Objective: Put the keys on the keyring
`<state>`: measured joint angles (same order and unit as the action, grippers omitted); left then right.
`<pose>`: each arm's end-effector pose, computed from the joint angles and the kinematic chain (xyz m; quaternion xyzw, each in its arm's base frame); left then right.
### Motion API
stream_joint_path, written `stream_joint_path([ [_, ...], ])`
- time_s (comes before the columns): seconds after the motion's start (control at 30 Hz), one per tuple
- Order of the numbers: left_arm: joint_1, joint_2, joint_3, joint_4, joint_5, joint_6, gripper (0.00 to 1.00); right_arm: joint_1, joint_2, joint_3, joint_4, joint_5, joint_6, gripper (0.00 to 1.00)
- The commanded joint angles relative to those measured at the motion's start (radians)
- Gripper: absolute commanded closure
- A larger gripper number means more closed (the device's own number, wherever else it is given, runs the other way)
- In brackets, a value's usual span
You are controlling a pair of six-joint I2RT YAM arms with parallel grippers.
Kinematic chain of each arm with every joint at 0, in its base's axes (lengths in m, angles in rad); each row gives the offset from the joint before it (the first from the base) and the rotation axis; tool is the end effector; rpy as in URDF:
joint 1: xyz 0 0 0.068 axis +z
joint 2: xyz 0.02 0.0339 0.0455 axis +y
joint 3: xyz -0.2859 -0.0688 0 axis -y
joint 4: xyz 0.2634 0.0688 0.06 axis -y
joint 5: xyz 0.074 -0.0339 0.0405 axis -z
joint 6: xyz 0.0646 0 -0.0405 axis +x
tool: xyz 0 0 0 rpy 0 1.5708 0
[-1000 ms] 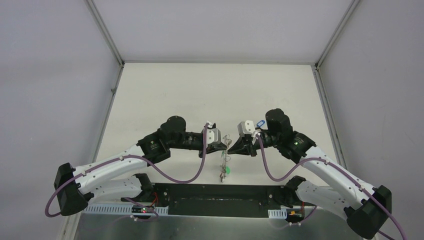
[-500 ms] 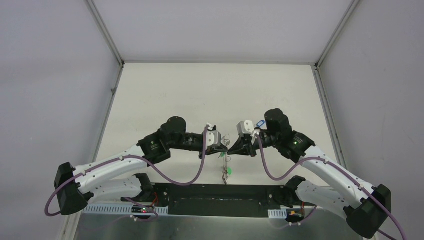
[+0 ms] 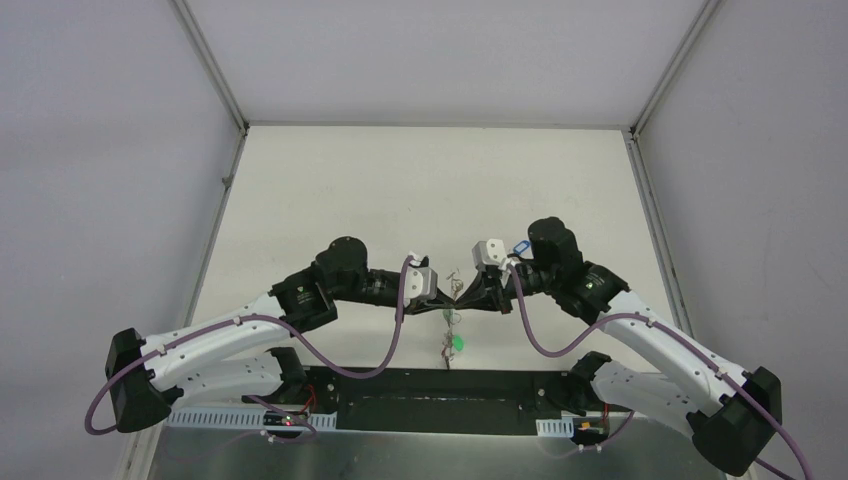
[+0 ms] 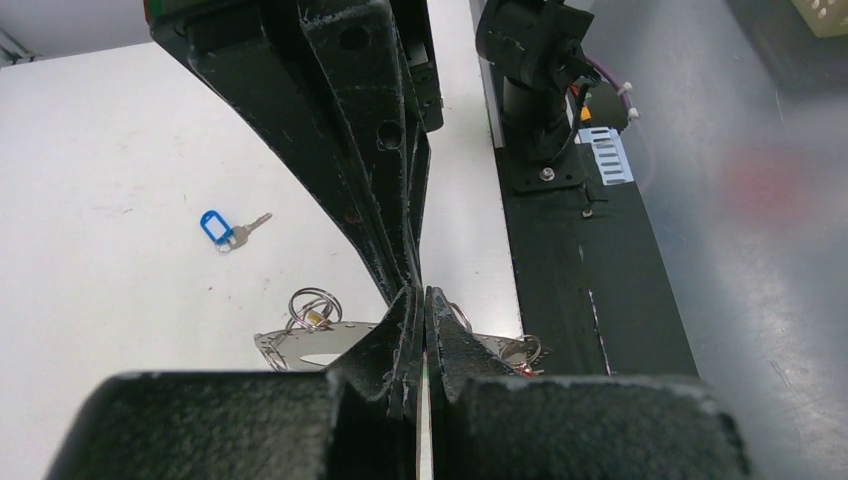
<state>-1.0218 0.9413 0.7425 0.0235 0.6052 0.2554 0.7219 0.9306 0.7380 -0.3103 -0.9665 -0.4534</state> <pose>0.0975 -0.2298 0.3292 0.5897 0.4732 -0.4411 0.4834 0.1272 0.1828 0.2979 -0.6194 0.5033 0.4567 0.3931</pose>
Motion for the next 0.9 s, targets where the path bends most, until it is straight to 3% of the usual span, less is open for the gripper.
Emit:
stream_joint_path([
  [0.0,-0.012,-0.023,-0.01,-0.003,0.012,0.025,1.0,0.004,-0.001,0.038,0.04,-0.016,0.011,1.0],
  [0.3,-0.019,-0.03,-0.008,-0.016,-0.081,0.012,1.0,0.004,-0.008,0.031,0.037,-0.028,0.005,1.0],
  [0.63,-0.019,-0.066,0.015,-0.019,-0.165,-0.172,1.0,0.005,-0.022,0.015,0.036,-0.028,-0.027,1.0],
  [0.87,-0.019,-0.075,0.041,-0.117,-0.236,-0.176,1.0,0.005,-0.035,0.009,0.033,-0.042,-0.055,1.0],
])
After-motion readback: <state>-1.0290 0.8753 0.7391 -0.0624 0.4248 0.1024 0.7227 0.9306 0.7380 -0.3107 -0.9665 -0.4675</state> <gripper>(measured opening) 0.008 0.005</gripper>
